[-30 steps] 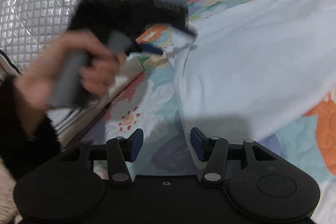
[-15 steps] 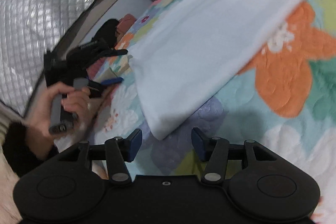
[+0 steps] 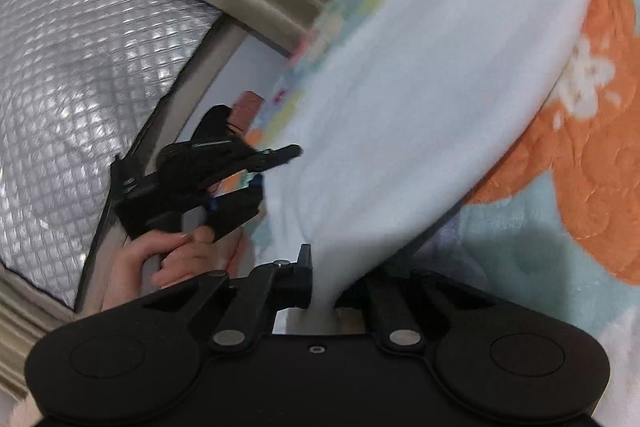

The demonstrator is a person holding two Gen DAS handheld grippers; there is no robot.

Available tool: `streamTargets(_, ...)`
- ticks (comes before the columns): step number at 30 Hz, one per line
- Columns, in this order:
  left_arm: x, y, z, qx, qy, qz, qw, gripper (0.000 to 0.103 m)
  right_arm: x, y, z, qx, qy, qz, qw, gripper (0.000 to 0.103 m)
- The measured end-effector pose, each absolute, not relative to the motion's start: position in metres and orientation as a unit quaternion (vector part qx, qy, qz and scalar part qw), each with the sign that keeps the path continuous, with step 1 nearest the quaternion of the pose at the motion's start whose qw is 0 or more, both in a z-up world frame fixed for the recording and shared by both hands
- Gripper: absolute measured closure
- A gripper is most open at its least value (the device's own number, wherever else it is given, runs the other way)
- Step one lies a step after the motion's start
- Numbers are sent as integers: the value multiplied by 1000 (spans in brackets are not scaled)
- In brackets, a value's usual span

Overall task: Fold clothes
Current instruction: 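Grasp the folded shirt end with the right gripper while the left gripper grasps another end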

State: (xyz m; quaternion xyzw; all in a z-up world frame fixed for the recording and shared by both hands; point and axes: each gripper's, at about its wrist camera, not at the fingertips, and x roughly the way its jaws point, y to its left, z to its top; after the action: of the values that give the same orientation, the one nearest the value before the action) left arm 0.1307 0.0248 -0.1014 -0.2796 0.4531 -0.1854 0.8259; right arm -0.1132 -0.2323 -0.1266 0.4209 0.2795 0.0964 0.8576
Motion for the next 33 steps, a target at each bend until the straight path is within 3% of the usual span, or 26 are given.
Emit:
streamTargets(6,131,32,-105,-305,454,-185,816,87,-119,-234,-128,435,287,92,848,91)
streamTargets(7,133,32,-108,-309,457,-181,814,84,-119,-234,-131,442,290,90,844,84)
streamTargets(8,136,33,-113,-318,460,-178,810,79,-119,-234,-134,451,293,86,839,68)
streamTargets(9,139,34,-119,-332,462,-179,802,71,-120,-234,-137,457,291,81,836,61)
streamTargets(10,142,34,-124,-346,464,-181,795,72,-121,-234,-140,462,287,75,836,60)
streamTargets(11,143,35,-128,-360,462,-184,790,74,-119,-232,-142,458,287,70,839,61)
streamTargets(12,143,35,-129,-362,462,-189,787,85,-117,-230,-143,450,287,64,843,62)
streamTargets(13,143,34,-129,-363,461,-193,787,90,-113,-228,-143,441,293,63,846,83)
streamTargets(14,140,33,-124,-349,457,-195,795,91,-112,-227,-139,434,296,64,849,94)
streamTargets(23,80,31,-63,-275,429,-192,839,94,-151,-230,-86,416,326,91,844,95)
streamTargets(28,15,41,-17,-229,422,-186,857,94,-184,-229,-51,413,384,122,817,95)
streamTargets(33,-45,62,18,-208,417,-204,861,94,-234,-216,-13,394,389,126,823,95)
